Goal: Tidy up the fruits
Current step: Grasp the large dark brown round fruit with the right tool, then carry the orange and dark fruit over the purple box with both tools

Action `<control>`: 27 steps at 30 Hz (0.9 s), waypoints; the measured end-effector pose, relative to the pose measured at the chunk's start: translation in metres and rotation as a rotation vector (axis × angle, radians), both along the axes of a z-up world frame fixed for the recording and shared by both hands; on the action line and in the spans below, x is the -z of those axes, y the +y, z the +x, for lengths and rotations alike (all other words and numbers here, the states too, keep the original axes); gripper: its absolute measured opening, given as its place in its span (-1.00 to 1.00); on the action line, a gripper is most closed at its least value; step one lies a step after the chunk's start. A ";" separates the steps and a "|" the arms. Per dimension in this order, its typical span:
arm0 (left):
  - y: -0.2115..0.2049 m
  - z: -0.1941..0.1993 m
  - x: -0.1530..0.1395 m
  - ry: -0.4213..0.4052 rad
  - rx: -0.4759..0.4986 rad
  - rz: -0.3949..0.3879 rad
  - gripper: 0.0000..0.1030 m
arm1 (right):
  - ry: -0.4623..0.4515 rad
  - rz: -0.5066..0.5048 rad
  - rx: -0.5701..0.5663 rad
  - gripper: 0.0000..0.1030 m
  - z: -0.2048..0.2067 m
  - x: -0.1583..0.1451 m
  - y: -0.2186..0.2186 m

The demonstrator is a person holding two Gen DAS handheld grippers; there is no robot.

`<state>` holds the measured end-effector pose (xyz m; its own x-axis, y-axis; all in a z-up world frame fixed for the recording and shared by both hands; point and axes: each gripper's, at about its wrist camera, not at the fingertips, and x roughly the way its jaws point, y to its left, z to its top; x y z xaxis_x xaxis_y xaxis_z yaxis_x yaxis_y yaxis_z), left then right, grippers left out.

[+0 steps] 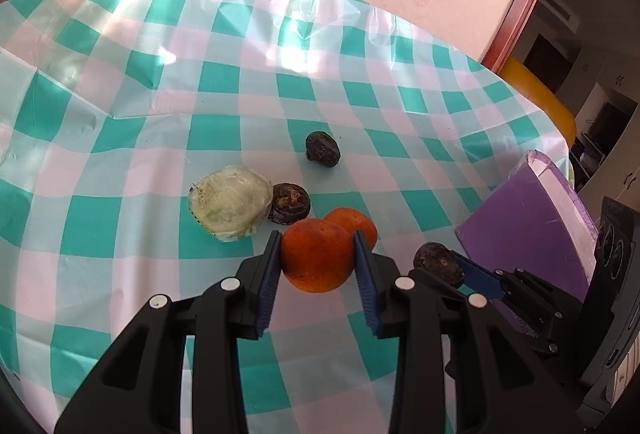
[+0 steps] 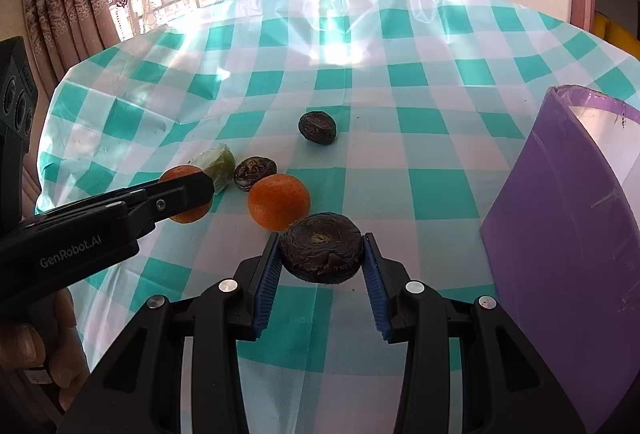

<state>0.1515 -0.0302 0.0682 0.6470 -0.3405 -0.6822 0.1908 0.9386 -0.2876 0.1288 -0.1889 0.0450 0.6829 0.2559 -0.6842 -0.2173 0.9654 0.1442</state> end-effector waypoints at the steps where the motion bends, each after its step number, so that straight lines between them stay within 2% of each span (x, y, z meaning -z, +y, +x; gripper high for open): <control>1: -0.001 -0.002 -0.003 -0.004 0.001 0.005 -0.31 | -0.005 0.007 -0.001 -0.23 -0.003 -0.003 -0.001; 16: -0.022 -0.032 -0.043 -0.063 0.003 0.078 -0.31 | -0.091 0.139 -0.024 -0.23 -0.043 -0.056 -0.021; 27: -0.072 -0.051 -0.075 -0.132 0.070 0.126 -0.31 | -0.174 0.231 0.023 -0.23 -0.070 -0.104 -0.072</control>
